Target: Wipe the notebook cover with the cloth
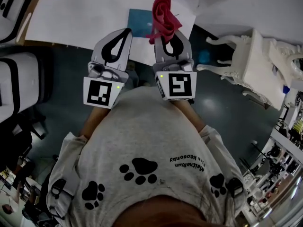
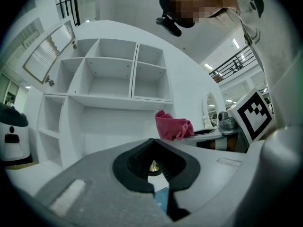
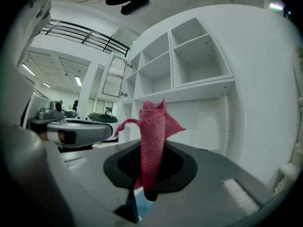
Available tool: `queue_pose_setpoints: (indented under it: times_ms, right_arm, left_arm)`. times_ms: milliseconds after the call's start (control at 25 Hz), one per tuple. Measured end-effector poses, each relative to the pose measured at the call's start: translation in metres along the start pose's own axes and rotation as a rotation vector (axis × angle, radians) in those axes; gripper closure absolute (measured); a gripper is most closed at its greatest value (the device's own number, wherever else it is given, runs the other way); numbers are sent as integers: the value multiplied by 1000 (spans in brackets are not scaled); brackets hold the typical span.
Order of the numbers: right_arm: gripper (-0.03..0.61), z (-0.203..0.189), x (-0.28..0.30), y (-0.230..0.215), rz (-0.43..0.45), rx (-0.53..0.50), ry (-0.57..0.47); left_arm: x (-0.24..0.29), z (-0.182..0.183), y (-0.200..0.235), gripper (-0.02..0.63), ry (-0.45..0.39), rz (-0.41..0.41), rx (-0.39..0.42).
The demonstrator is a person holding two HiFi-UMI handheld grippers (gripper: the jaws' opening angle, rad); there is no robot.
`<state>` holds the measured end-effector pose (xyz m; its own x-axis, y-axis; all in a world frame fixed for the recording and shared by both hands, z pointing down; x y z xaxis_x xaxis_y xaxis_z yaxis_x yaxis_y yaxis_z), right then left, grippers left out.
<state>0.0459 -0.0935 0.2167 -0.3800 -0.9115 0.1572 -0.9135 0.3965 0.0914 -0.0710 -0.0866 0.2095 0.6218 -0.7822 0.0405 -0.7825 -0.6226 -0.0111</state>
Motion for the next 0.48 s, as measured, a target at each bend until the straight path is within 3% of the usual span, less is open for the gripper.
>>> queue_pose_setpoints:
  times_ms: [480]
  right_arm:
    - [529, -10, 46, -6, -29, -3, 63]
  left_arm:
    - [35, -27, 31, 617, 55, -89, -36]
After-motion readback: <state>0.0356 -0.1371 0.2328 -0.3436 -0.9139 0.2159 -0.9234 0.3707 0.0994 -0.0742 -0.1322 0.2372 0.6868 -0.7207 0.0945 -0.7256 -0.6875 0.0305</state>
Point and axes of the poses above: the fingertips, and each gripper's own axes: x forward along the fingers, y to its left, z out of its top, the point moved 4 cm from there along -x, backward along the fingers, and after that the axes turned 5 degrees about y, right-handed, at the moved point
